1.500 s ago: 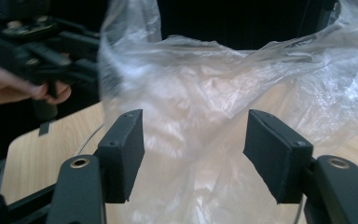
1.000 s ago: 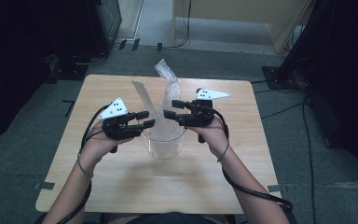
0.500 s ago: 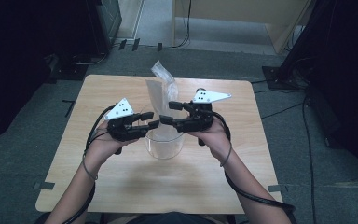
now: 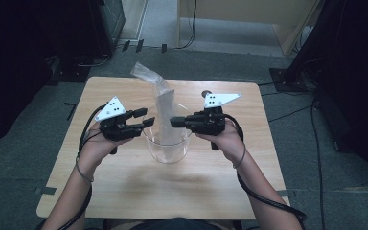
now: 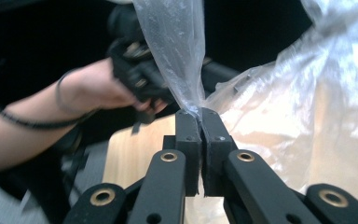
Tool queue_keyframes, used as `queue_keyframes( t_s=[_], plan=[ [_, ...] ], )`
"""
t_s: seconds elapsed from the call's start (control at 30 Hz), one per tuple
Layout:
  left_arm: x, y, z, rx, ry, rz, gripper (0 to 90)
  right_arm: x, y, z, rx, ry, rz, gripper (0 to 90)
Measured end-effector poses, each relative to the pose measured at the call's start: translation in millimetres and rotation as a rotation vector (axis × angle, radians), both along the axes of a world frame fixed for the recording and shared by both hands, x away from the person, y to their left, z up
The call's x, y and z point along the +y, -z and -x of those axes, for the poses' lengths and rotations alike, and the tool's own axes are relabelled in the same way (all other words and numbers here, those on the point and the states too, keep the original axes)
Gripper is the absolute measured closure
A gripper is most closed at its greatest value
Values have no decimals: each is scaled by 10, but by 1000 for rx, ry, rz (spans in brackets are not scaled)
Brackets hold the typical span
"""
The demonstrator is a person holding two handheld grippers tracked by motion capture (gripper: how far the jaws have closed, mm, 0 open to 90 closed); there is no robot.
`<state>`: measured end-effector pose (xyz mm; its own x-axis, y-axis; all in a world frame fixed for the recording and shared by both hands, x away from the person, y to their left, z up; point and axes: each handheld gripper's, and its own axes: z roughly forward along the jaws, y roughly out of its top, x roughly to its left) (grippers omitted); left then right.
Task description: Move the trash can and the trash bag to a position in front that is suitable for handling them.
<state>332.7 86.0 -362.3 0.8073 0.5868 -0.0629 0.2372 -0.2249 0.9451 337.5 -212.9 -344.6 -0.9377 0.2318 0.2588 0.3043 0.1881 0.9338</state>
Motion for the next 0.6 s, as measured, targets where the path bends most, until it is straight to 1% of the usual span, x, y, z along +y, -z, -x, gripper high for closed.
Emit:
queue_keyframes(
  t_s=[0.07,0.13,0.23,0.27,0.3,0.37,0.4,0.43,0.5,0.53,0.57,0.6],
  plan=[
    [-8,2,1,-9,-1,1,466,30,0,24,-22,-30,42,856],
    [-2,-16,3,0,1,23,459,41,13,35,-34,-44,64,855],
    [30,-68,3,3,-5,43,450,47,40,32,-32,-61,79,856],
    [40,-85,3,6,-6,54,450,51,53,31,-35,-72,92,855],
    [44,-99,4,4,-9,64,449,56,65,33,-26,-78,100,852],
    [47,-116,0,4,-11,72,438,65,87,30,-28,-91,109,839],
    [48,-118,-6,12,-11,78,418,70,95,30,-26,-97,109,833],
    [49,-115,-17,26,-13,92,398,75,100,34,-28,-101,112,828],
    [56,-109,-36,63,-28,113,379,78,105,39,-35,-109,123,820],
    [64,-108,-48,76,-42,114,377,79,109,42,-40,-108,128,819],
    [70,-106,-56,81,-54,117,378,77,114,43,-42,-113,135,819],
    [77,-102,-64,80,-62,112,386,74,119,45,-43,-114,139,819]
  ],
)
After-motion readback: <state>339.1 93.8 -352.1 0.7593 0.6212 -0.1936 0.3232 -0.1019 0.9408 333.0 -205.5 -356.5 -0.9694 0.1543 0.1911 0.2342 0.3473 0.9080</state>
